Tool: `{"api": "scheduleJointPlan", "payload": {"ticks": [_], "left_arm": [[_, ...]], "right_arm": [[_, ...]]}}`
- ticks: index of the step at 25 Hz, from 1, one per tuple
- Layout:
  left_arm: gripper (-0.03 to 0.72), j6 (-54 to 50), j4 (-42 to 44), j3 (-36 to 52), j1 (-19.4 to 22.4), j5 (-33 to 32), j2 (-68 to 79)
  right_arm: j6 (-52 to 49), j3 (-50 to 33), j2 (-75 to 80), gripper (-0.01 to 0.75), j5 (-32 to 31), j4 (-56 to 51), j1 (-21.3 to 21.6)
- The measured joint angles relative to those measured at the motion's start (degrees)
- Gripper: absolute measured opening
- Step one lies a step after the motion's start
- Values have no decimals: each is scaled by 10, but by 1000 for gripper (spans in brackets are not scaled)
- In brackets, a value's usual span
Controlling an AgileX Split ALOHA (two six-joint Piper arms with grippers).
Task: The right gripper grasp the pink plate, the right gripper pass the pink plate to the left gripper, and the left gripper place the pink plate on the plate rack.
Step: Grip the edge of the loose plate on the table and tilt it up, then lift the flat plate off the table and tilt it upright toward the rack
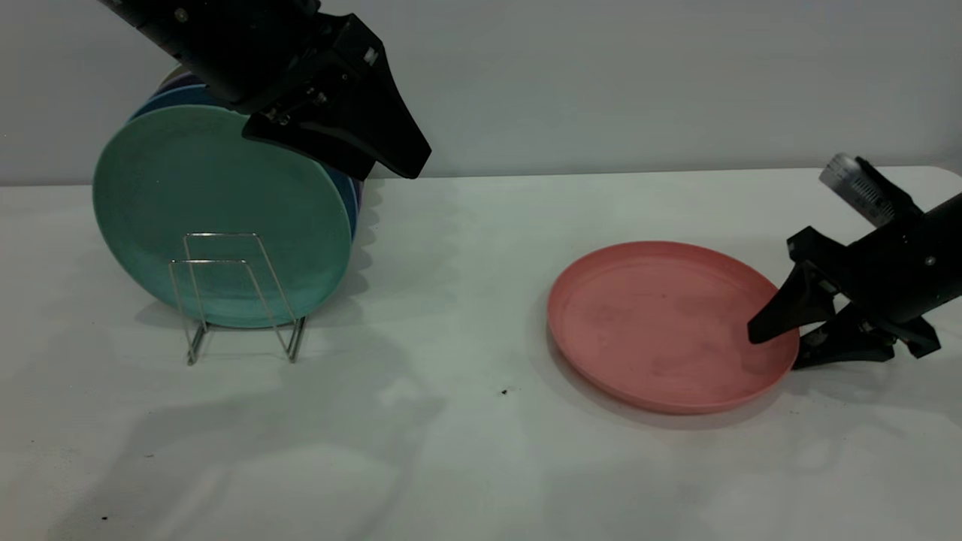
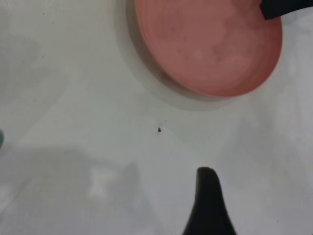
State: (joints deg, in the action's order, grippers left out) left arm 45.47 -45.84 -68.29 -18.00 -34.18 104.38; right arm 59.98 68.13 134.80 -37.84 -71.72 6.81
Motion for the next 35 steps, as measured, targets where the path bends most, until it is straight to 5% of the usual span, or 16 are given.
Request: {"api": "scheduleJointPlan", "payload": {"ticks": [3, 9, 11, 24, 35], "left_arm": [[567, 0, 0, 0, 0, 0, 0], [567, 0, 1, 0, 0, 0, 0], [567, 0, 1, 0, 0, 1, 0], [567, -4, -87, -1, 0, 85, 18], [536, -2, -152, -1, 0, 99, 81]], "right_arm": [[1, 0, 4, 376, 11, -5, 0], [29, 1, 5, 53, 39, -17, 0], [58, 1, 5, 20, 35, -30, 0], [207, 1, -18, 13, -145, -163, -15], [233, 1, -18, 13, -188, -207, -84]]}}
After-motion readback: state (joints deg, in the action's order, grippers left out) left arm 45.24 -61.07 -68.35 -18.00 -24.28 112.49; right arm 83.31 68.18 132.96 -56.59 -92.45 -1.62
